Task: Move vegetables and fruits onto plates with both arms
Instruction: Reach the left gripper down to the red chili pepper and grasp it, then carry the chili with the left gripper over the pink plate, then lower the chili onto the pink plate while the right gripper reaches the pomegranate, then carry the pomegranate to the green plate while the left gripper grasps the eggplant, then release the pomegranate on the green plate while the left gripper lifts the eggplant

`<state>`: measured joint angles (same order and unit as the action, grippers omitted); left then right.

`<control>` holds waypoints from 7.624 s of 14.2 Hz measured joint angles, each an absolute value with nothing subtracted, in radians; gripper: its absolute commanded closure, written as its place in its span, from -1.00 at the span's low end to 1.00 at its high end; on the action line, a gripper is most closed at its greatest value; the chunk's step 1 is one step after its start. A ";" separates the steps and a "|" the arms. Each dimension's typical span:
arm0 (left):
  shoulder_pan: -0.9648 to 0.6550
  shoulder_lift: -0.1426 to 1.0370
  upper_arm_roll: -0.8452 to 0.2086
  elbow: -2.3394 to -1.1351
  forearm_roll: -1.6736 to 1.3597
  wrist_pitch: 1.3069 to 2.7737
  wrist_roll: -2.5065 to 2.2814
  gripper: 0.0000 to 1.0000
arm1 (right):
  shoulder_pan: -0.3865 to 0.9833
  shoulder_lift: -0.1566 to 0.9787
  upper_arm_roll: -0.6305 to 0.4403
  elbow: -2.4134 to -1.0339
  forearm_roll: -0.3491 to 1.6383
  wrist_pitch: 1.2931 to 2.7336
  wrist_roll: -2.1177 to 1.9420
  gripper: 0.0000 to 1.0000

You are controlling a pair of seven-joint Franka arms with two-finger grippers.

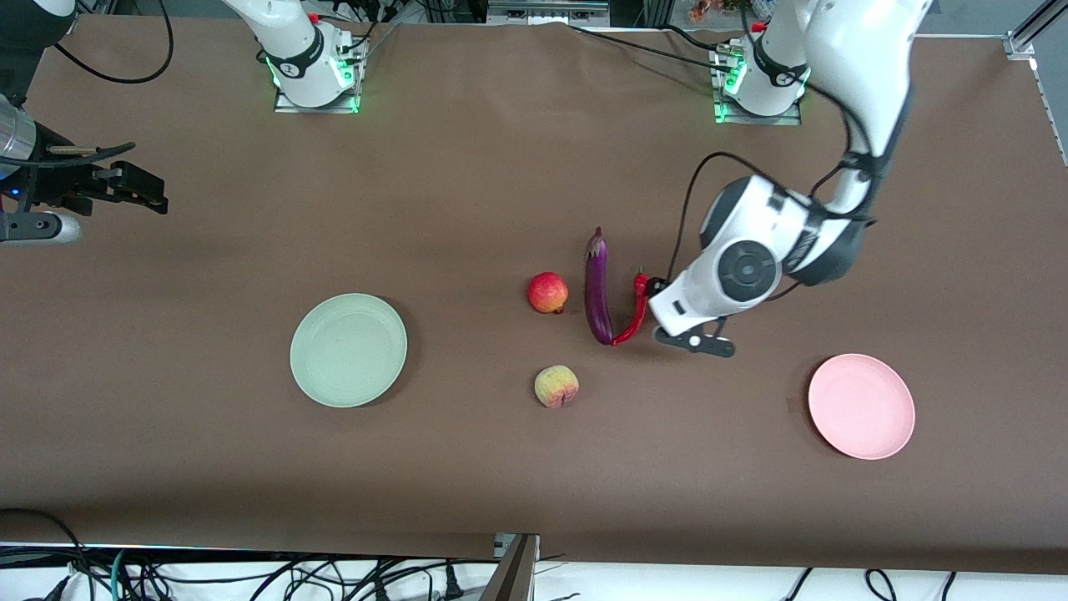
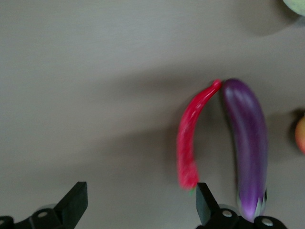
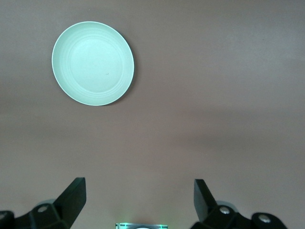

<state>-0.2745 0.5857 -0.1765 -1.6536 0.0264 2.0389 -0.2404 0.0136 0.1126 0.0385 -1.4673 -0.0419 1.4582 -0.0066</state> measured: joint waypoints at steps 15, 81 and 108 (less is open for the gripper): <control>-0.336 0.658 -0.175 -1.812 0.117 2.402 -0.296 1.00 | 0.013 0.113 0.038 -1.467 -0.042 1.458 -0.007 -1.00; 0.077 0.662 -0.365 -1.435 0.139 1.810 -0.352 -1.00 | 0.755 0.842 0.060 -1.466 -0.084 2.493 0.970 0.31; -0.225 0.733 -0.369 -1.726 -0.080 2.374 -0.459 -0.46 | 0.203 0.744 0.023 -1.508 -0.084 2.055 0.311 -0.19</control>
<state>-0.2254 0.7328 -0.3692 -1.7263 -0.0805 2.3737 -0.4590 0.2034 0.7445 0.0235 -1.5076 -0.0839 2.0554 0.3107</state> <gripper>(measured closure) 0.313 0.141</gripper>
